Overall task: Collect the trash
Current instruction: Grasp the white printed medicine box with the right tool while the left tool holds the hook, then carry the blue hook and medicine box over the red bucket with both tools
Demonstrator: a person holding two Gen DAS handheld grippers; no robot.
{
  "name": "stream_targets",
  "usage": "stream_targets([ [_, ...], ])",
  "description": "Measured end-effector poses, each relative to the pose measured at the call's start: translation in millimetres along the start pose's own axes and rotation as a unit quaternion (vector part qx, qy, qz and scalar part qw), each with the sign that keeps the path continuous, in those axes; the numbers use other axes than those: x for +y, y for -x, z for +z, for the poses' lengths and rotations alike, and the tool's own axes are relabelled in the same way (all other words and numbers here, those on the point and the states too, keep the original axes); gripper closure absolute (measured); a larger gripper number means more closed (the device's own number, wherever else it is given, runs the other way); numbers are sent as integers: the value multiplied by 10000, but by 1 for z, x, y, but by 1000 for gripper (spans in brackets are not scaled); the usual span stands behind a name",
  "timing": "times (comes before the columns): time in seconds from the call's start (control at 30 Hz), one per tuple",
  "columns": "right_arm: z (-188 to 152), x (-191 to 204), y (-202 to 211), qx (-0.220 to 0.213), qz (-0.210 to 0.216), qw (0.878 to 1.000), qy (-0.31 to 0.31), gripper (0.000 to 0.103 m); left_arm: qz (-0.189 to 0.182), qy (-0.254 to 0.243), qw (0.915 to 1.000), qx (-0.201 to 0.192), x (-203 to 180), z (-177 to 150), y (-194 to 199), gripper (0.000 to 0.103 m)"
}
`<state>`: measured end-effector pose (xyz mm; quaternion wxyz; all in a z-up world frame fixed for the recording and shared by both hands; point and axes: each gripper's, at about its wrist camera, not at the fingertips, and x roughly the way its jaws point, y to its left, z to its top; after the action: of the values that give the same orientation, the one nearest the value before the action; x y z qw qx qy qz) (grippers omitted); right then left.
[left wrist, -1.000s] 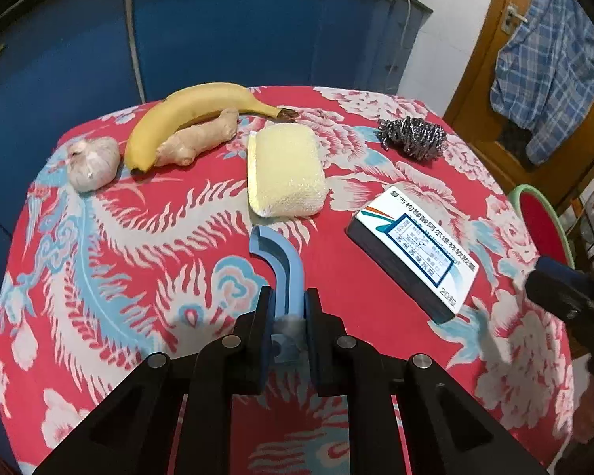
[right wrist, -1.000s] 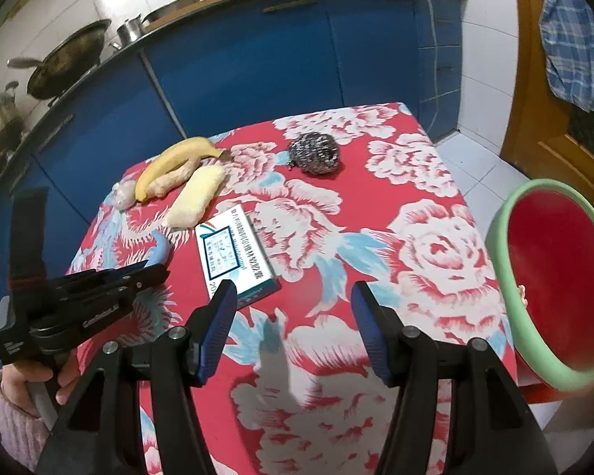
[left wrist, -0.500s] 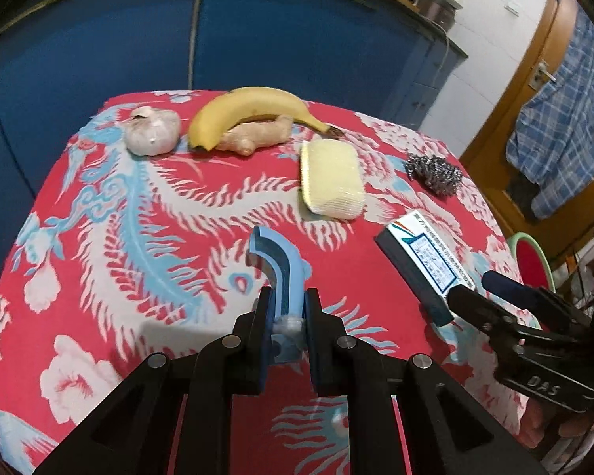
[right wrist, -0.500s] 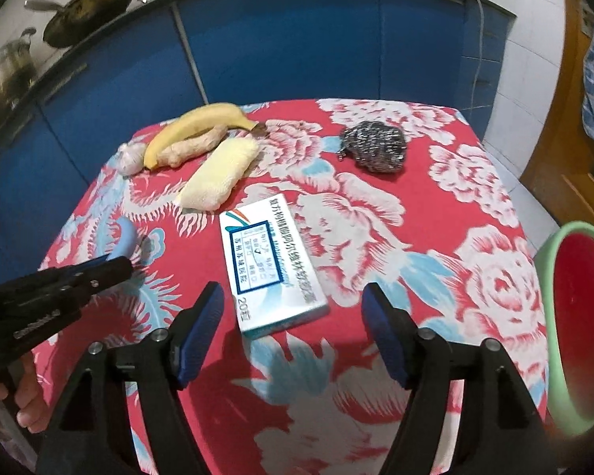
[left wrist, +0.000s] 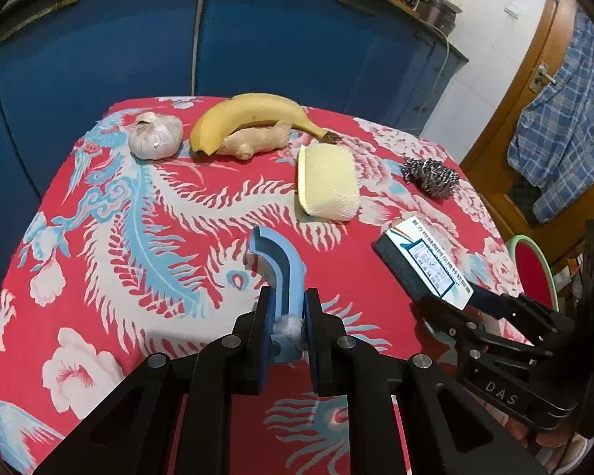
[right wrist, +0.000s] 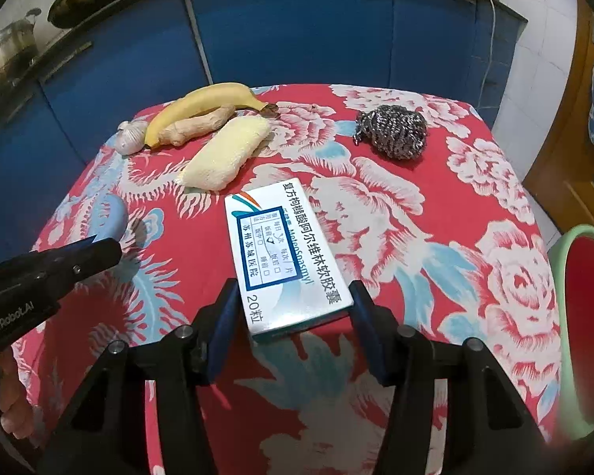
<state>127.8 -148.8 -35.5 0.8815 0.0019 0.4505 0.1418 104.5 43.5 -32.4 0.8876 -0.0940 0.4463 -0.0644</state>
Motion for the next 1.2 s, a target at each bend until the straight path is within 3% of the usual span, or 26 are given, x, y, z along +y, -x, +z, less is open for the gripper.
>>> stream_targets([
  [0.5, -27, -30, 61, -460, 113, 9967, -664, 45, -287, -346, 9987, -259, -43, 2, 27, 88],
  [0.83, -48, -64, 104, -769, -130, 9905, -1135, 45, -671, -684, 9949, -316, -87, 4, 38, 88],
  [1.2, -66, -109, 147, -1123, -525, 9785, -1650, 45, -1116, -1246, 9854, -322, -150, 11, 43, 88],
])
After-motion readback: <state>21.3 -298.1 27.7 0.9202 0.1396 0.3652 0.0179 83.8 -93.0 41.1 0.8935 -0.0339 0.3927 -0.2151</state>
